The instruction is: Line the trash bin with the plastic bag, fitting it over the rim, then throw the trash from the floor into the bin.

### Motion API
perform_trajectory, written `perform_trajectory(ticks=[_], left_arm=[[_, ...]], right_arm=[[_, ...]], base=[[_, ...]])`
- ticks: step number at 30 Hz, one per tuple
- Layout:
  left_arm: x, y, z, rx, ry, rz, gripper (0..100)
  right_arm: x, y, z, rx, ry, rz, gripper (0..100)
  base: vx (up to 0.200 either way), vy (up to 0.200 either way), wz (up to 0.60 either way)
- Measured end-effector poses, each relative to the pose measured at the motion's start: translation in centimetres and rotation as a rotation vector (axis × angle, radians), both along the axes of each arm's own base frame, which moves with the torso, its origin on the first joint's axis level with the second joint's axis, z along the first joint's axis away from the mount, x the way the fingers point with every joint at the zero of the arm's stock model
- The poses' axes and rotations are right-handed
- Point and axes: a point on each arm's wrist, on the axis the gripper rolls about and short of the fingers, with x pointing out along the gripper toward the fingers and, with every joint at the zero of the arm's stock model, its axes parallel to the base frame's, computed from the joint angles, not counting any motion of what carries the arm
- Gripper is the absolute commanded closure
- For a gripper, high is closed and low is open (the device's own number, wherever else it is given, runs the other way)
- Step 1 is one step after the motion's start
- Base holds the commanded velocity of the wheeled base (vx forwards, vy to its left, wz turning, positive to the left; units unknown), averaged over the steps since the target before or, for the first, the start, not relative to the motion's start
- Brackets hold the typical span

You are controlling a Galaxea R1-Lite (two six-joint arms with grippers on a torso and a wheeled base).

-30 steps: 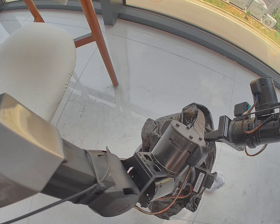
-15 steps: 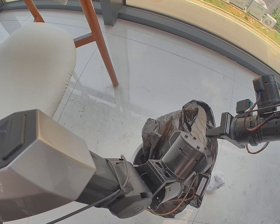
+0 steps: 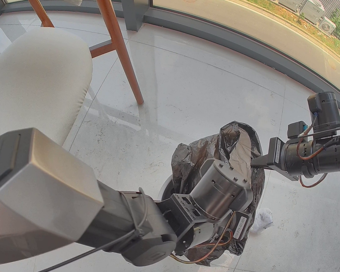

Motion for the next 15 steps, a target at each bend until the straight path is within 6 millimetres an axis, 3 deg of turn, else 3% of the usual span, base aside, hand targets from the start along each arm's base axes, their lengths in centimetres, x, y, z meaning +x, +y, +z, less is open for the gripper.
perform_trajectory(ticks=[4,15], left_arm=[[0.0,2.0,0.8,0.007,0.002,0.025,100],[0.6,10.2,2.4,0.062,0.033,0.161,100]], right_arm=[[0.0,-0.2,-0.2,-0.006,0.007,-0.003,100],[0.0,-1.3,-2.1,-0.084,0.03,0.031,100]], base=[[0.0,0.0,0.0],[0.0,0.0,0.0]])
